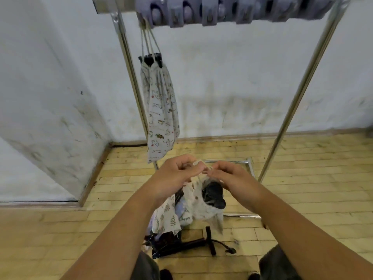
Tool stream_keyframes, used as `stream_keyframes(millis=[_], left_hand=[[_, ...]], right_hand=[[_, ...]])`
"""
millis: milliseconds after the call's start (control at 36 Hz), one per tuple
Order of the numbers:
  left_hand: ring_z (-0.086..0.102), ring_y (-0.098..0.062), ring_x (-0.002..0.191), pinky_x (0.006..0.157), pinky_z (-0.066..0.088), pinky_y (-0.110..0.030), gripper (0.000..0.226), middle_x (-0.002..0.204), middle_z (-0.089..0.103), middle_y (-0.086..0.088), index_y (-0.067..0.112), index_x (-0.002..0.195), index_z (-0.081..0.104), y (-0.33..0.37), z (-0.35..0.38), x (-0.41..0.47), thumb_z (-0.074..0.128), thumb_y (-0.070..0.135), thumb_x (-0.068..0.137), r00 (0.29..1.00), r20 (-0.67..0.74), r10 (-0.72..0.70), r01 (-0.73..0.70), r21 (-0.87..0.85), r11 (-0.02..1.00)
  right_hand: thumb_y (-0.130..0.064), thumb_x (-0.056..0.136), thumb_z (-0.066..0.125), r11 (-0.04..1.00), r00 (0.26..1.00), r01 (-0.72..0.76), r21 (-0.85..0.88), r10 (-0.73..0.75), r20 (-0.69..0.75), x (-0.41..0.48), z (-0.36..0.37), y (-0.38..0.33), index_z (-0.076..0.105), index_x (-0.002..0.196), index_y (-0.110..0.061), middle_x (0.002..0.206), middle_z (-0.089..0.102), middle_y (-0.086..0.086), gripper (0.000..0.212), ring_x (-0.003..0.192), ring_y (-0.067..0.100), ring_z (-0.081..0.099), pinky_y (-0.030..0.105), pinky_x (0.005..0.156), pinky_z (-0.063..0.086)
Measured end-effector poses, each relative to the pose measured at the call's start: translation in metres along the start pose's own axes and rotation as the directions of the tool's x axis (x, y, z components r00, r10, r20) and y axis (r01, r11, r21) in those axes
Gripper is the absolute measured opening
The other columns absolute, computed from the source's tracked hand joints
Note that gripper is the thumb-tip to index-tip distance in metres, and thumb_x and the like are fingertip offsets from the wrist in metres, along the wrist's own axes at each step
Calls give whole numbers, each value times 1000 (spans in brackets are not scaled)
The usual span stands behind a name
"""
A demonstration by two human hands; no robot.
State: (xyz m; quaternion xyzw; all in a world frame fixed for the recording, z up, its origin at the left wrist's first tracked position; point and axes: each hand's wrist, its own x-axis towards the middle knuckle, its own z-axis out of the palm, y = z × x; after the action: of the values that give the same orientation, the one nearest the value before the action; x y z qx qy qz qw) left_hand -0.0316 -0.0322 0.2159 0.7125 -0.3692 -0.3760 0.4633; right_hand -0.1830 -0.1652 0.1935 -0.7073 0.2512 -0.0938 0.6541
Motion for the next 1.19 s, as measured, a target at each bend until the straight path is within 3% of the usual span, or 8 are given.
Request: stream_keyframes(millis=[139,250,389,472,583,806,1056,1194], left_hand=[[70,-8,100,92,53,-31,24,97,77,7,23,113,72,26,-12,-5,65,42,99,999,-40,31,-32,-39,999],[70,-8,91,91,55,-33,16,87,75,11,30,101,76,51,-23,-5,65,42,99,993,-98,61,-60,10,998],[70,-24,103,99,54,-44,12,94,77,4,35,91,77,79,-40,-2,68,43,96,978,-165,127,-124,27,992],[72,-21,97,98,54,-46,13,93,77,2,33,91,77,95,-53,4,67,40,97,964,-208,165,-160,42,986],[70,-3,80,85,56,-35,12,86,76,8,29,96,77,124,-72,12,66,34,99,942,-264,207,-204,38,978],[72,-8,88,78,57,-26,12,93,78,8,29,105,78,184,-111,39,69,27,97,871,-396,291,-338,-54,940],[69,-7,90,77,57,-27,13,100,78,6,29,108,72,223,-132,82,72,30,95,802,-495,334,-394,-18,919],[70,-12,86,83,61,-36,6,97,78,4,30,99,72,233,-142,110,72,31,93,745,-559,363,-363,117,925]], right_hand=[[-37,97,68,995,993,88,-42,-91,-78,5,-1,-33,74,89,-15,81,62,4,24,78,15,57,34,81,44],[-26,100,65,988,982,152,2,-151,-114,11,-3,-60,77,91,-13,94,75,9,20,92,26,70,38,89,52],[-36,101,58,987,985,155,34,-152,-85,24,-7,-96,64,72,-13,75,51,7,37,73,24,44,38,75,36],[-35,101,59,977,968,215,-8,-215,-128,33,-8,-123,61,65,-19,72,52,5,39,73,23,42,37,75,34],[-31,102,59,964,949,258,-63,-265,-170,45,-11,-160,64,73,-15,69,54,4,34,67,20,42,31,64,34],[-27,100,65,899,862,400,-181,-436,-260,74,-13,-223,73,91,-20,56,49,-8,14,47,8,39,14,44,33],[-32,100,64,855,729,489,-175,-511,-456,121,-12,-255,75,93,-23,73,67,-2,15,63,12,62,27,63,50],[-31,101,63,893,779,449,32,-373,-504,145,-8,-262,76,105,-18,82,71,-1,19,64,11,65,27,64,52]])
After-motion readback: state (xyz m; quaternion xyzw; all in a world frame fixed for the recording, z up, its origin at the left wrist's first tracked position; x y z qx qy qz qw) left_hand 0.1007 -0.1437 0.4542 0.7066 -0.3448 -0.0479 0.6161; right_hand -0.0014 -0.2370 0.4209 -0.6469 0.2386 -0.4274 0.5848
